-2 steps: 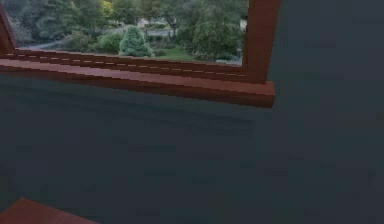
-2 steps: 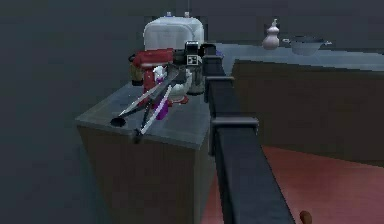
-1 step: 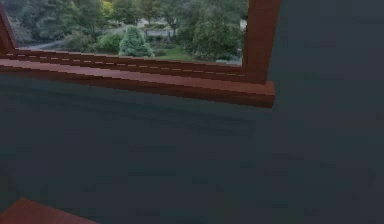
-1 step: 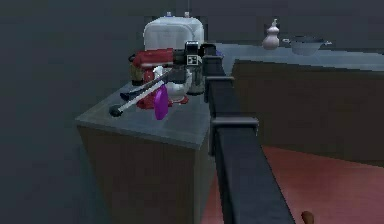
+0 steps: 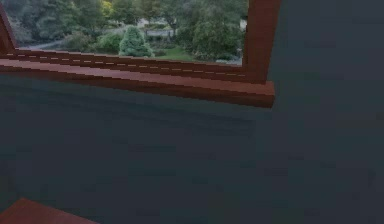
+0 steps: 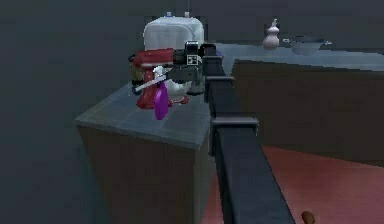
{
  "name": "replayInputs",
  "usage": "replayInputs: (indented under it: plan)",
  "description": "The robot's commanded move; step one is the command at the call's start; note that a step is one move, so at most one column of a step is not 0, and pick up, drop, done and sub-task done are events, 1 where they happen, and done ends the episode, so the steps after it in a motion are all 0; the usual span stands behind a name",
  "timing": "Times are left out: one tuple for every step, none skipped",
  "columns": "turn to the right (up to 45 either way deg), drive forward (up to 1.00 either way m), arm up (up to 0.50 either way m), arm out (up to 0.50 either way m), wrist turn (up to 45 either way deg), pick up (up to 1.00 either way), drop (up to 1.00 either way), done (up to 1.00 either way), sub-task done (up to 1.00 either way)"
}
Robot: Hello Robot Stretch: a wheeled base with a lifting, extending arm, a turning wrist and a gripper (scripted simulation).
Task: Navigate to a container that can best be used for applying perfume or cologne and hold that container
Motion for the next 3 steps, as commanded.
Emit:
replayInputs:
  plan:
    - [0.0,0.00,0.00,0.00,12.0,0.00,0.00,0.00,0.00]
    - [0.0,0.00,0.00,0.00,0.0,1.00,0.00,0.00,0.00]
    - [0.0,0.00,0.00,0.00,0.0,0.00,0.00,1.00,0.00]
